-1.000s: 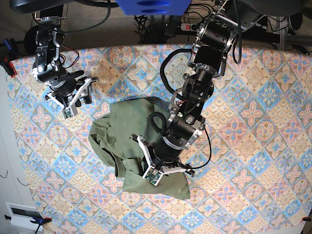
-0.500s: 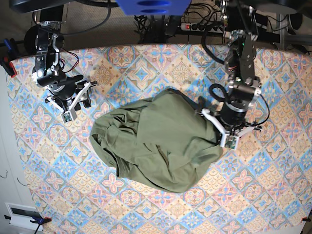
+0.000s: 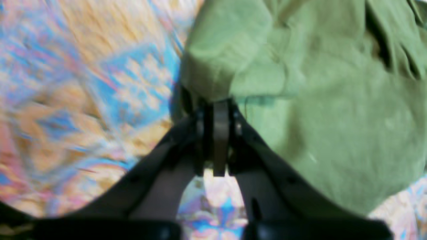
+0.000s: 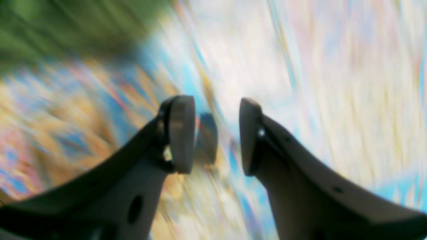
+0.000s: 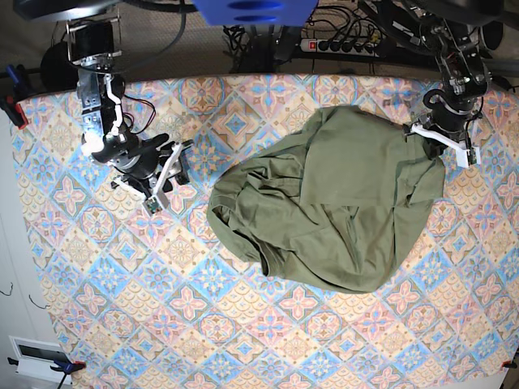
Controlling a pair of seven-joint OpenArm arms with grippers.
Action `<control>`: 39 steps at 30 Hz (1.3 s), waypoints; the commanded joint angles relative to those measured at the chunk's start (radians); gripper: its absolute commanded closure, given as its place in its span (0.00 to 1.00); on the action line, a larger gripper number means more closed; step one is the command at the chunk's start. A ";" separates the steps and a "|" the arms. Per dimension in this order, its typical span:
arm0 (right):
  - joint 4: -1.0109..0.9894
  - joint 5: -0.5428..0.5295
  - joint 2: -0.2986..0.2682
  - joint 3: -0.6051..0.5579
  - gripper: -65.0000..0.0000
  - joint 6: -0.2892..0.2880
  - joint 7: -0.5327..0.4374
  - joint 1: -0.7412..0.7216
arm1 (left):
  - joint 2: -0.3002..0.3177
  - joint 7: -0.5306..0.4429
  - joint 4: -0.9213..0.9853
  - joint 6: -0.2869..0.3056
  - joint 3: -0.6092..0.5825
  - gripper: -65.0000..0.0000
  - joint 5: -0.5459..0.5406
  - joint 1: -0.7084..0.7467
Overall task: Layout the t-shirt on the table in an organized manner, then fold the t-shirt properly
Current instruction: 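Reach the right gripper to the loose shirt fold and grasp it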
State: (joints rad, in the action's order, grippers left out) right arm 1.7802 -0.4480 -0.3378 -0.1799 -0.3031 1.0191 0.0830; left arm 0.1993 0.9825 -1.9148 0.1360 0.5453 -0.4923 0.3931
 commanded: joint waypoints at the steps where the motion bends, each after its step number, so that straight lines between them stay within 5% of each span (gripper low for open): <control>1: 0.016 0.002 0.006 -0.002 0.66 0.000 -0.007 -0.013 | 0.012 -0.018 0.010 0.000 0.006 0.89 -0.015 0.008; 10: 0.010 0.002 0.095 -0.042 0.67 0.000 -0.095 -0.050 | 0.012 -0.018 0.143 0.000 0.008 0.79 -0.070 0.022; 21: -0.173 0.004 0.105 -0.185 0.67 0.000 -0.099 -0.266 | 0.010 -0.018 0.142 0.000 0.008 0.79 -0.072 0.037; 32: -0.391 0.004 0.248 -0.298 0.67 0.000 -0.128 -0.452 | 0.010 -0.018 0.142 0.000 0.003 0.79 -0.072 0.051; 39: -0.515 0.004 0.282 -0.336 0.67 0.000 -0.193 -0.532 | 0.010 -0.018 0.142 0.000 0.003 0.79 -0.073 0.053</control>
State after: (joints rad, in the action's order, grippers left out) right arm 1.2495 -0.4236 -0.0765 -0.5121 -0.2909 0.8463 -0.4244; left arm 0.1993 0.9794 -1.7538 0.1322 0.5446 -0.5549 0.4458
